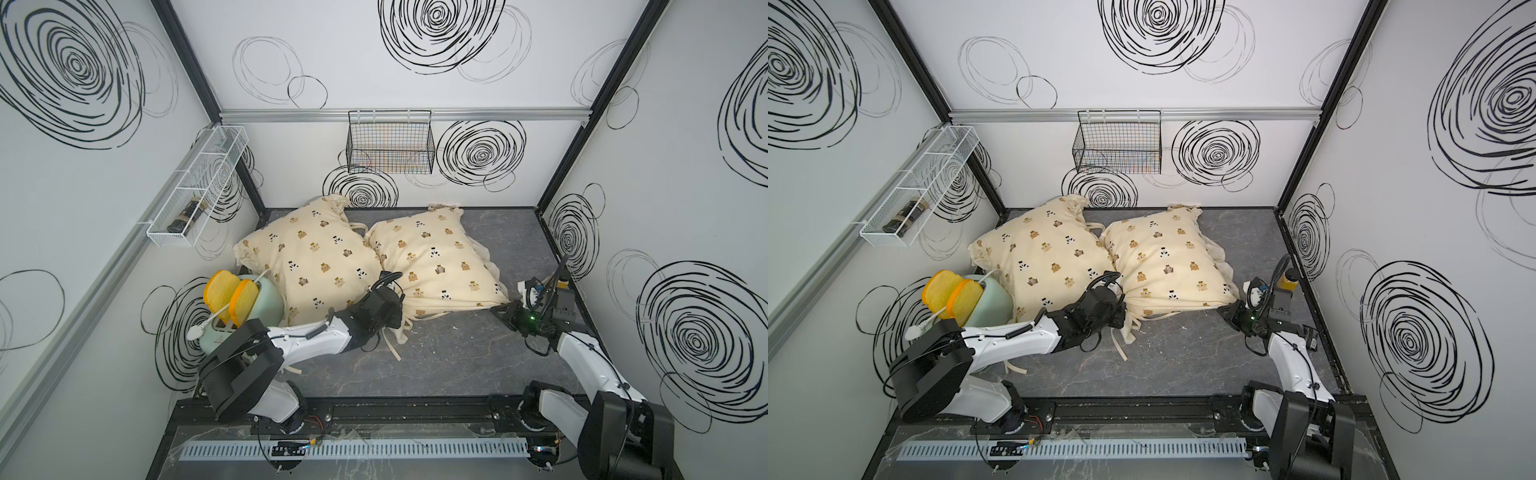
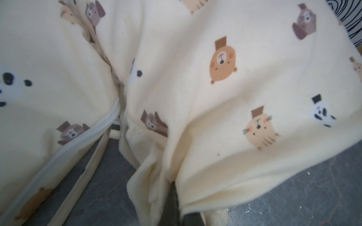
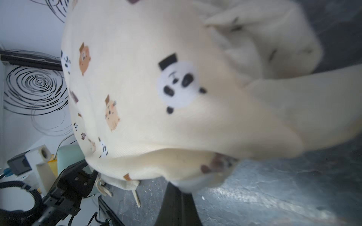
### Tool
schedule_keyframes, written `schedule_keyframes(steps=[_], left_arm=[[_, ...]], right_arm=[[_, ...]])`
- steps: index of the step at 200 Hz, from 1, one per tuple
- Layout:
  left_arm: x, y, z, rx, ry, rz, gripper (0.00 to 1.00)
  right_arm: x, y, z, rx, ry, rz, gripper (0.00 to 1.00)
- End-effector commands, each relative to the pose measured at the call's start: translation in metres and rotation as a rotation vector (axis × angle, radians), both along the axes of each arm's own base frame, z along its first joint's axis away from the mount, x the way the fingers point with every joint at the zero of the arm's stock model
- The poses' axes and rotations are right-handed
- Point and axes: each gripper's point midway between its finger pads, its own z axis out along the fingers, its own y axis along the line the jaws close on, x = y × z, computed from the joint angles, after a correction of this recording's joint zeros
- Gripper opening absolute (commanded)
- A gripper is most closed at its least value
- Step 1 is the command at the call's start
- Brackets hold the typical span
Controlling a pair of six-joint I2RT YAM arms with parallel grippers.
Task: Zip up pillowcases
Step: Zip the zipper on the pillowcase.
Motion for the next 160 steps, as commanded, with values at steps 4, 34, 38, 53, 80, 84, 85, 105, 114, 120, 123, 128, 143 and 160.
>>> schedule_keyframes(steps=[4,34,38,53,80,84,85,105,114,120,123,128,143,160], left_arm=[[0.003,0.029,-0.003,0.027,0.001,0.101,0.0],[0.0,0.04,-0.008,0.021,0.015,0.118,0.0],[0.0,0.042,-0.009,0.02,0.017,0.122,0.0],[0.0,0.048,-0.011,0.016,0.024,0.136,0.0],[0.0,0.055,-0.012,0.013,0.026,0.151,0.0],[0.0,0.056,-0.012,0.012,0.025,0.153,0.0],[0.0,0.056,-0.012,0.013,0.025,0.153,0.0],[0.001,0.055,-0.009,0.004,0.019,0.151,0.0],[0.001,0.055,-0.01,0.005,0.021,0.151,0.0],[0.001,0.054,-0.01,0.005,0.023,0.149,0.0],[0.0,0.055,-0.011,0.006,0.024,0.149,0.0],[0.0,0.054,-0.011,0.005,0.024,0.148,0.0],[0.0,0.054,-0.011,0.002,0.025,0.147,0.0],[0.0,0.053,-0.009,-0.004,0.021,0.148,0.0]], right_arm=[[0.011,-0.028,0.004,-0.097,-0.02,-0.096,0.0],[0.014,-0.041,0.003,-0.12,-0.023,-0.152,0.0],[0.014,-0.043,0.003,-0.123,-0.027,-0.158,0.0],[0.014,-0.047,0.005,-0.141,-0.036,-0.179,0.0],[0.014,-0.053,0.007,-0.161,-0.044,-0.199,0.0],[0.013,-0.053,0.007,-0.161,-0.042,-0.2,0.0],[0.013,-0.053,0.007,-0.161,-0.042,-0.2,0.0],[0.013,-0.052,0.007,-0.152,-0.04,-0.2,0.0],[0.012,-0.053,0.007,-0.154,-0.04,-0.201,0.0],[0.012,-0.053,0.008,-0.156,-0.04,-0.202,0.0],[0.012,-0.052,0.008,-0.156,-0.04,-0.201,0.0],[0.011,-0.052,0.008,-0.158,-0.04,-0.2,0.0],[0.01,-0.051,0.01,-0.156,-0.043,-0.197,0.01],[0.01,-0.051,0.013,-0.158,-0.049,-0.198,0.01]])
